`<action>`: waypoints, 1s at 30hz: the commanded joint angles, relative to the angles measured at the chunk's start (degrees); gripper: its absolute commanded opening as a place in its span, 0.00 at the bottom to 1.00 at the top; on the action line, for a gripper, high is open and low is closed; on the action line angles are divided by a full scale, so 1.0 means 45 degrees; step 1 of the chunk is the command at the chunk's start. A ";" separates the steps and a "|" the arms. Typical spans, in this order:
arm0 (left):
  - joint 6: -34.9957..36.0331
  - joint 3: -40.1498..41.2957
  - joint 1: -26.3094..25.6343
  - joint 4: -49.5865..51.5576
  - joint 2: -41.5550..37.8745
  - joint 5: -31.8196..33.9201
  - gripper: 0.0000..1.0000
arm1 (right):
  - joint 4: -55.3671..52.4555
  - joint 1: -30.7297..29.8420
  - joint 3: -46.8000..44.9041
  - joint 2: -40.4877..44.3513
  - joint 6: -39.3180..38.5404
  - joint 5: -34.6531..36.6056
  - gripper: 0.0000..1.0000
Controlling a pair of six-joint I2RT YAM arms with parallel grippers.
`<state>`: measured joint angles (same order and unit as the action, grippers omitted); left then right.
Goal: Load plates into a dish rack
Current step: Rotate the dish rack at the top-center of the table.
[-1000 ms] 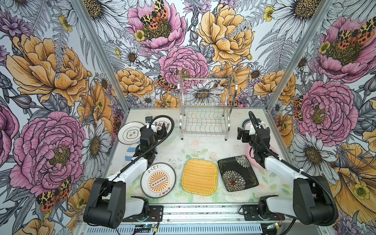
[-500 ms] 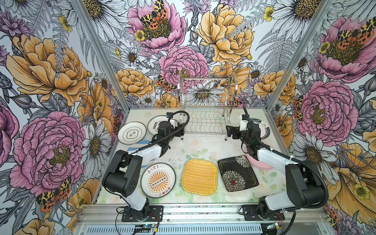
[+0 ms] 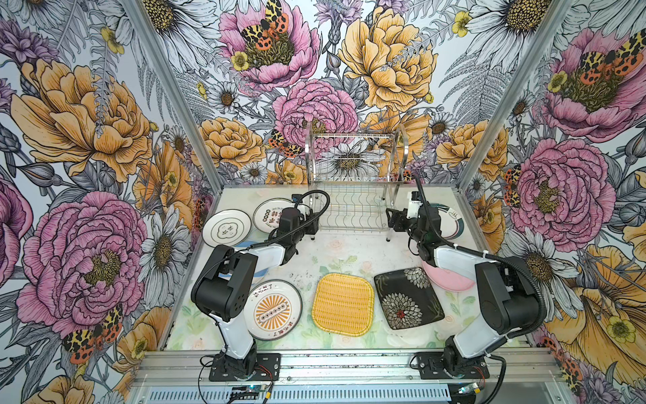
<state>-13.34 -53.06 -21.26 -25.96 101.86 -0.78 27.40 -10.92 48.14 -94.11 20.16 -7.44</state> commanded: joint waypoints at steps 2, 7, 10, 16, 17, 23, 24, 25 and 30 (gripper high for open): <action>-0.0159 -0.0511 -0.0113 -0.0404 0.0171 -0.0224 0.49 | 0.0478 -0.0124 0.0512 -0.0480 0.0010 -0.0070 0.68; -0.0186 -0.0599 -0.0168 -0.0414 0.0254 -0.0354 0.32 | 0.0433 -0.0152 0.0647 -0.0699 -0.0136 0.0021 0.52; -0.0180 -0.0609 -0.0275 -0.0402 0.0253 -0.0403 0.26 | 0.0257 -0.0166 0.0750 -0.0795 -0.0270 0.0016 0.40; -0.0268 -0.0445 -0.0444 -0.0415 0.0215 -0.0422 0.20 | -0.0071 -0.0208 0.0903 -0.0854 -0.0428 0.0050 0.19; -0.0279 -0.0407 -0.0476 -0.0404 0.0187 -0.0415 0.17 | -0.0107 -0.0203 0.0905 -0.0853 -0.0452 0.0047 0.16; -0.0380 0.0058 -0.0846 -0.0404 -0.0182 -0.0205 0.07 | -0.0563 -0.0211 0.0863 -0.0718 -0.0632 -0.0007 0.07; -0.0392 0.0184 -0.0934 -0.0404 -0.0269 -0.0142 0.04 | -0.0646 -0.0209 0.0840 -0.0682 -0.0679 -0.0031 0.06; -0.0419 0.0316 -0.1006 -0.0399 -0.0381 -0.0075 0.03 | -0.0721 -0.0211 0.0826 -0.0638 -0.0709 -0.0064 0.05; -0.0628 0.1094 -0.1379 -0.0404 -0.1025 0.0342 0.01 | -0.1036 -0.0211 0.0643 -0.0402 -0.0832 -0.0294 0.01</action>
<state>-17.15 -50.50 -24.77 -27.33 99.63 4.12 26.22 -11.22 50.87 -96.90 18.57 -4.43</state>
